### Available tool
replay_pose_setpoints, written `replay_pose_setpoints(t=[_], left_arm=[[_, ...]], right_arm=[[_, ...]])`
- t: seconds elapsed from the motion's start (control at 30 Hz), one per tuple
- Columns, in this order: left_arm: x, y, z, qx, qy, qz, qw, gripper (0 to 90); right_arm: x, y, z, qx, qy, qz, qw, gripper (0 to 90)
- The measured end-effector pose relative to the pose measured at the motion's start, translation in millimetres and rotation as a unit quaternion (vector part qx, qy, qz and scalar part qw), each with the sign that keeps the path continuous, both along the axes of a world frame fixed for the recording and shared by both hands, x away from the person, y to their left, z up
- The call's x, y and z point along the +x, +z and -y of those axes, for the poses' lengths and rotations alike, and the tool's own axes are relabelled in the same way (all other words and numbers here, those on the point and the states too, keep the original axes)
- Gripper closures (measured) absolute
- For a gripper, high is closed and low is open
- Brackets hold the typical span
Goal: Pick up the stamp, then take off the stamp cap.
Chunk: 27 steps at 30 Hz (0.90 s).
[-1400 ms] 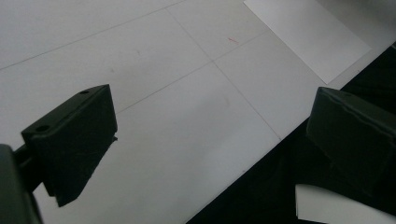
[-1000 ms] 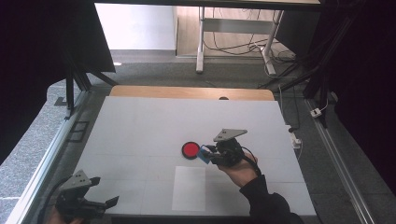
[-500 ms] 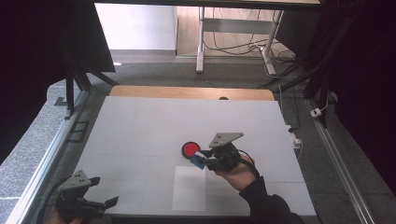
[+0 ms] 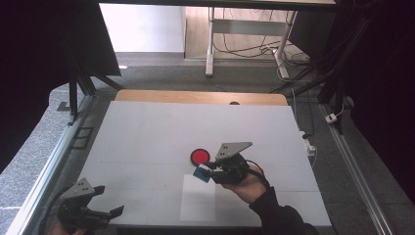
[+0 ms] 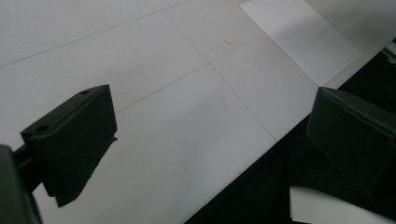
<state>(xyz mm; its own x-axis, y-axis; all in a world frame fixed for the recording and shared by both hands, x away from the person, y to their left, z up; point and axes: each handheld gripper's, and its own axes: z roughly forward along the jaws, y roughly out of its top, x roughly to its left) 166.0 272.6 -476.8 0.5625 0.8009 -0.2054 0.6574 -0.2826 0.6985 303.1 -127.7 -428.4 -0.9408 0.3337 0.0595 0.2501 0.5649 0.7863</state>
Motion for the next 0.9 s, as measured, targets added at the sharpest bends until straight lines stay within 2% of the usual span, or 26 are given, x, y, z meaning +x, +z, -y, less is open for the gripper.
replay_pose_setpoints(t=[0.17, 0.27, 0.6, 0.9], left_arm=[[0.4, -0.1, 0.0, 0.0, 0.001, -0.002, 1.0, 1.8], [0.8, -0.1, 0.2, 0.0, -0.002, -0.004, 1.0, 1.7], [5.2, 0.7, -0.3, -0.011, -0.026, -0.01, 0.9995, 1.2], [14.6, 0.2, 0.0, -0.05, -0.051, -0.014, 0.9973, 0.0]], right_arm=[[-1.3, 2.2, 0.4, 0.004, 0.007, 0.001, 1.0, 71.0], [-2.5, 3.4, 0.2, -0.001, 0.008, 0.005, 1.0, 71.1], [-5.2, 5.9, -1.8, 0.007, 0.007, 0.004, 0.9999, 71.1], [-5.7, 8.2, -2.8, 0.01, 0.014, -0.002, 0.9998, 71.0]])
